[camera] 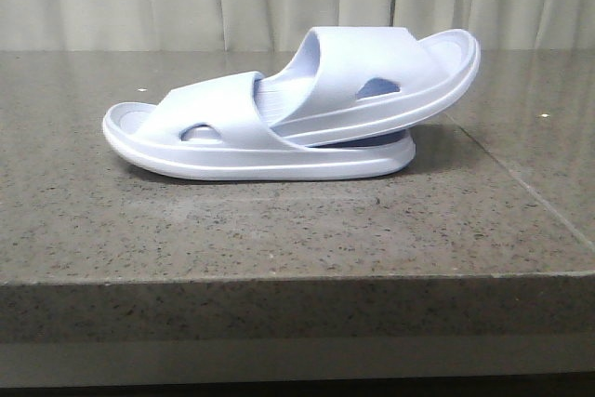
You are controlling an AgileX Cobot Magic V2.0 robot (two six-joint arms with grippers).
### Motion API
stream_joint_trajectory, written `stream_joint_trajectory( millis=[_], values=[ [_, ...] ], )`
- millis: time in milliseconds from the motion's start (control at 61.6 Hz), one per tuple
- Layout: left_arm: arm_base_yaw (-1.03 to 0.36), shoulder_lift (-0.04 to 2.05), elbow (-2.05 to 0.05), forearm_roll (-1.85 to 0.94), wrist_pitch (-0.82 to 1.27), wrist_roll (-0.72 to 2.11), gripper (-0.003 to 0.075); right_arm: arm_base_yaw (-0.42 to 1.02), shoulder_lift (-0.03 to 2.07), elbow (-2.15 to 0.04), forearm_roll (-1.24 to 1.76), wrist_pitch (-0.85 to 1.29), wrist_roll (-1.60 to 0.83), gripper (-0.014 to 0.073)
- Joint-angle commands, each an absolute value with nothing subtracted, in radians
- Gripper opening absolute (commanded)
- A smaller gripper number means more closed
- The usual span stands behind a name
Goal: Insert blue slippers together front up
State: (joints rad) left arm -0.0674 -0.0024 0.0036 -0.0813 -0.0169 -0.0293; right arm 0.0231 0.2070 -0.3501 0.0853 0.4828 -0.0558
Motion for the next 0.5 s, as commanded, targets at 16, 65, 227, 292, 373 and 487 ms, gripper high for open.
stream_joint_trajectory(
  millis=[16,65,227,292,373,487],
  values=[
    [-0.066,-0.021,0.009,-0.081,-0.101,-0.032,-0.002,0.021,0.144,-0.247,0.077,0.223,-0.055,-0.0067],
    [-0.066,-0.021,0.009,-0.081,-0.101,-0.032,-0.002,0.021,0.112,-0.194,0.077,0.176,-0.054,-0.0067],
    [-0.066,-0.021,0.009,-0.081,-0.101,-0.032,-0.002,0.055,0.026,-0.061,0.078,0.075,-0.054,-0.0067],
    [-0.066,-0.021,0.009,-0.081,-0.101,-0.032,-0.002,0.079,-0.008,-0.023,0.078,0.044,-0.054,-0.0067],
    [-0.066,-0.021,0.009,-0.081,-0.101,-0.032,-0.002,0.083,-0.03,0.025,0.078,-0.016,-0.054,-0.0067],
    [-0.066,-0.021,0.009,-0.081,-0.101,-0.032,-0.002,0.081,-0.028,0.022,0.078,0.0,-0.054,-0.0067]
  ],
)
